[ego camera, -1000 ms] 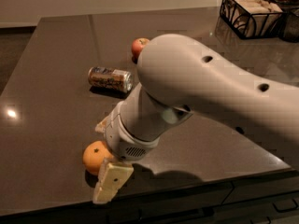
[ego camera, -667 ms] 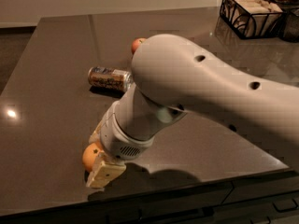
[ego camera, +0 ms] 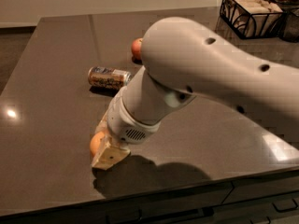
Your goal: Move orange near orange can
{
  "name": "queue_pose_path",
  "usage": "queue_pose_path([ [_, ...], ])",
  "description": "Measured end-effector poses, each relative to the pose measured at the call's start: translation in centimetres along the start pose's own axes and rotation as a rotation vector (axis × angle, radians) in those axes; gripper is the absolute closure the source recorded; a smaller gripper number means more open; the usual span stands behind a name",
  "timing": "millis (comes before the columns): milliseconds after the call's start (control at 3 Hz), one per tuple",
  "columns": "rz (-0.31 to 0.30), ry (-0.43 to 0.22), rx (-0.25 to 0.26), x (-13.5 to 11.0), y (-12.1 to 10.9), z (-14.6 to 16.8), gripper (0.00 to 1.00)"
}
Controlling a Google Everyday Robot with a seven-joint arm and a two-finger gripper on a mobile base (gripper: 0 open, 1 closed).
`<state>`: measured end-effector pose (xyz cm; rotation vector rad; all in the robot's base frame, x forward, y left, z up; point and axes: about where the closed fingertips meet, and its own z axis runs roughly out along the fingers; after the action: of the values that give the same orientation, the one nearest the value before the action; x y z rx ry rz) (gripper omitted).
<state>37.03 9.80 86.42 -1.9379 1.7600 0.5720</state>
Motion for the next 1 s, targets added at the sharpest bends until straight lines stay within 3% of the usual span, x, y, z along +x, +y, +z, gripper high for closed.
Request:
queue_pose_path([
  [333, 0.084, 0.021, 0.046, 1.7, -4.1, -1.4, 1.0],
  [1000, 0.288, 0.052, 0.187, 5.8, -13.0, -2.3, 1.0],
])
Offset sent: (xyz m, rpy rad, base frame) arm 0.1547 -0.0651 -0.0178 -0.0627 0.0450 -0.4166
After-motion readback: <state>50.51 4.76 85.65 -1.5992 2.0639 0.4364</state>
